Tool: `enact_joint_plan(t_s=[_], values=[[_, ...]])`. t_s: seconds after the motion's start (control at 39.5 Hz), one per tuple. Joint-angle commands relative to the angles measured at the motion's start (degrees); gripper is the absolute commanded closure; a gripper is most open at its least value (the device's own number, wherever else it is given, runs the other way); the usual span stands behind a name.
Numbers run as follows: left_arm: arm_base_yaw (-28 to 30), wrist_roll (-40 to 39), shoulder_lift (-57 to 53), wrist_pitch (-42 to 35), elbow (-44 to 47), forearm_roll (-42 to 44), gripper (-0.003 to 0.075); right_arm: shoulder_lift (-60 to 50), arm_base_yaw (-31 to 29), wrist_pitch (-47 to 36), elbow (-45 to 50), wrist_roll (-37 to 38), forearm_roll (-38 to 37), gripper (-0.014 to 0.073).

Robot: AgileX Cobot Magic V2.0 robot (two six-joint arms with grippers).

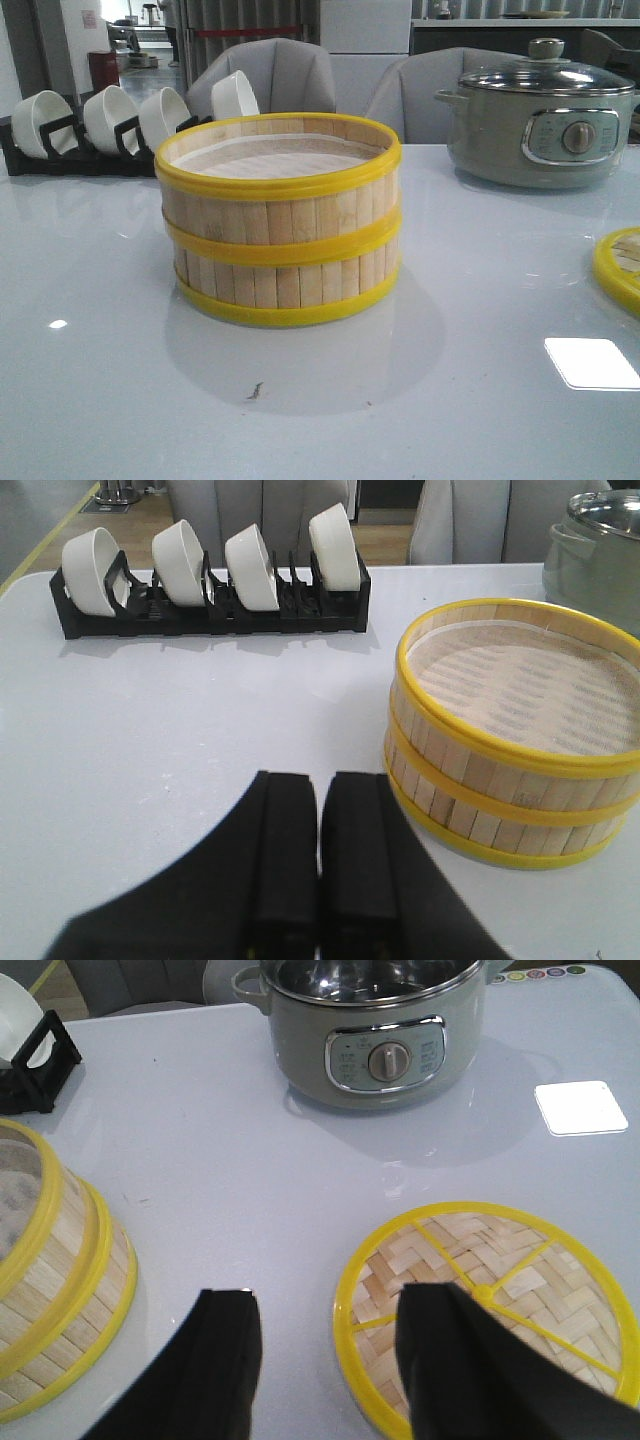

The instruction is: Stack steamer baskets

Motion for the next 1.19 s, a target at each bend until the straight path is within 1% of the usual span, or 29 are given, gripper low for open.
enact_joint_plan(t_s=[0.0,0.3,0.35,0.41,0.56,0.63,0.86,0.91,0.96,1.09,1.14,1.17], values=[[0.10,-0.49,0.34,-4.31,-1.72,-0.17,0.0633,-0.11,-0.06,-4.46,-1.86,-0.26,-0.50,0.0161],[0.10,-0.49,0.34,-4.91,-1.72,-0.17,0.0633,-0.11,-0.06,-4.46,-1.84,-0.26,-0.50,0.0162],[0.10,-0.49,0.34,-4.91,-1.72,-0.17,0.0633,-0.11,-0.06,-4.40,-1.84,-0.26,-0.50,0.0186],[0.10,-0.49,0.34,-4.91,-1.72,-0.17,0.0633,-0.11,-0.06,-4.00,-1.84,-0.26,-0.50,0.0248],[0.10,-0.49,0.34,-4.91,-1.72,-0.17,0.0633,-0.11,-0.06,-2.79,-1.84,-0.26,-0.50,0.0477],[0.10,-0.49,0.34,-4.91,-1.72,-0.17,0.0633,-0.11,-0.06,-2.74,-1.84,-0.26,-0.50,0.0551],[0.10,-0.49,0.34,-4.91,-1.72,-0.17,0.0633,-0.11,-0.06,-1.63,-1.84,-0.26,-0.50,0.0540],[0.10,-0.49,0.34,-4.91,-1.72,-0.17,0.0633,-0.11,-0.06,-0.67,-1.84,-0.26,-0.50,0.0519],[0.10,-0.49,0.34,-4.91,-1.72,-0.17,0.0633,-0.11,-0.06,0.41,-1.84,-0.26,-0.50,0.0473],[0.10,-0.49,0.34,-4.91,-1.72,-0.17,0.0633,-0.11,-0.06,3.10,-1.84,-0.26,-0.50,0.0244],[0.10,-0.49,0.34,-4.91,-1.72,-0.17,0.0633,-0.11,-0.06,4.20,-1.84,-0.26,-0.50,0.0197],[0.10,-0.49,0.34,-4.91,-1.72,-0.17,0.0633,-0.11,-0.06,4.60,-1.84,-0.26,-0.50,0.0196]])
